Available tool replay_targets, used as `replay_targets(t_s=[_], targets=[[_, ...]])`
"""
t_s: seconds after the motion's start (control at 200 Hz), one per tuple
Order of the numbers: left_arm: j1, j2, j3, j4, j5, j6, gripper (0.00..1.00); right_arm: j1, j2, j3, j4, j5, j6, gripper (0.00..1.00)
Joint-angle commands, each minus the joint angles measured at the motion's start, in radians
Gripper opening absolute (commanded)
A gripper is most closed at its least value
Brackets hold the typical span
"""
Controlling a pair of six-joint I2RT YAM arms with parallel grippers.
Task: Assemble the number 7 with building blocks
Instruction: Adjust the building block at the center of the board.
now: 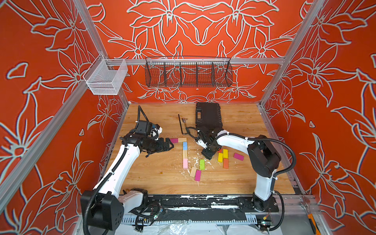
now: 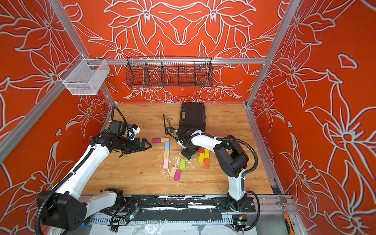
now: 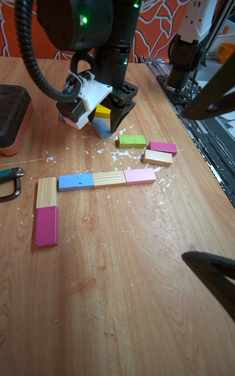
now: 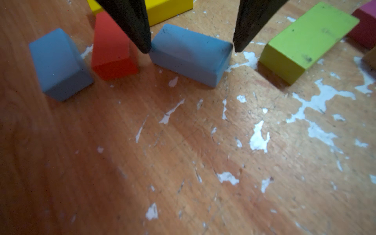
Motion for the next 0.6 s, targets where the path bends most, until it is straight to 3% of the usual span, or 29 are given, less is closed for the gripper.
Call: replay_targets(t_s=[0.0,0.425,0.596], targets=[[0.012,-0.015,-0.007,-0.017,0.002,0.038,0.97,-0.001,0.042,0.031,-0.033,0.049,-0.042,0.66],[0.021,-0.02,-0.024,-0.005,0.006,0.049,0.97,-0.007,0.088,0.091,-0.044,0.133,0.048,0.71],[0.023,-0.025,-0.033,0.004,0.007,0.054,0.97,-0.015,0.091,0.094,-0.065,0.126,0.107,0.82]])
